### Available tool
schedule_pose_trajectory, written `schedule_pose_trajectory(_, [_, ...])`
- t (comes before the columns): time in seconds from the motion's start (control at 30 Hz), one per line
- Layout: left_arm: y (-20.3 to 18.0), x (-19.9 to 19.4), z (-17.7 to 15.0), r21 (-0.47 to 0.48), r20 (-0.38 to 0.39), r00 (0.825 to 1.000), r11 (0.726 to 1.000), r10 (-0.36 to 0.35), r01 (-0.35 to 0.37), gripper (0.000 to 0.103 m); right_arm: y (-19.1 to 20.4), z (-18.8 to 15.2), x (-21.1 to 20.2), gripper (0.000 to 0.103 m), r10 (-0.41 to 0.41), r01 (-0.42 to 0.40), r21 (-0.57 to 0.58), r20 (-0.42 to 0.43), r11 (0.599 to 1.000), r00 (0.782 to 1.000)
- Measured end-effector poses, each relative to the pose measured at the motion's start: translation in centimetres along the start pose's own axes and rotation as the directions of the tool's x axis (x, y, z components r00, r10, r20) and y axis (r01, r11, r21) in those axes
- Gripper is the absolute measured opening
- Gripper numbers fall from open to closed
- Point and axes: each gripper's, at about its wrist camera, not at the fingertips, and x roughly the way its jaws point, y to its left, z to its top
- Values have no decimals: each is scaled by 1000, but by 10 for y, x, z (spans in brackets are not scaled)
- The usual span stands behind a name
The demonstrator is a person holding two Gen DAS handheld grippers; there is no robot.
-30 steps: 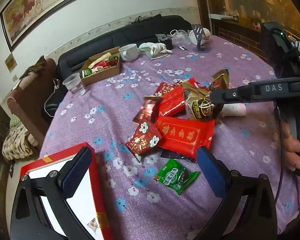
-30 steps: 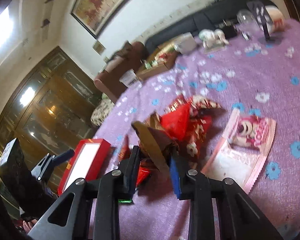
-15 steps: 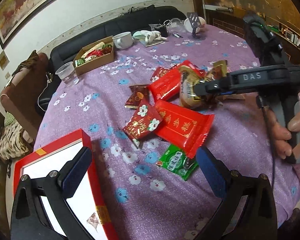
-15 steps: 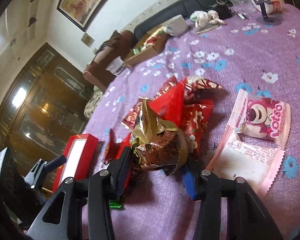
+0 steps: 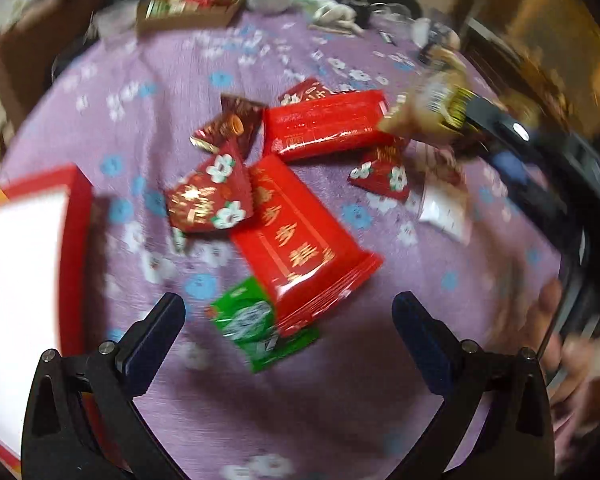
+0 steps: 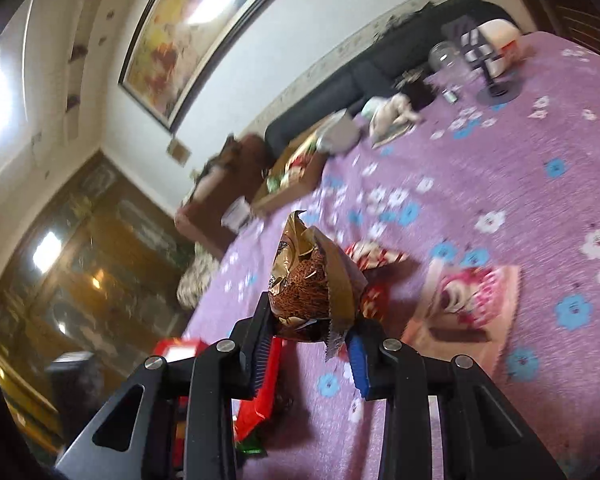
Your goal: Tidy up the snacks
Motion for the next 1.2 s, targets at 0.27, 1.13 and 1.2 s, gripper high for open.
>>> schedule_pose_trajectory(0.27, [9, 32, 28, -233, -100, 993, 972, -57, 32, 103, 0, 9, -8, 34, 41, -42, 30, 17, 999, 999])
schedule_pose_trajectory(1.13, [15, 3, 2, 138, 35, 998, 990, -42, 37, 51, -30, 9, -10, 38, 6, -4, 151, -11, 989, 1000])
schedule_pose_trajectory(1.2, [13, 1, -1, 168, 45, 998, 985, -34, 26, 51, -45, 13, -23, 49, 6, -16, 218, 43, 976, 999])
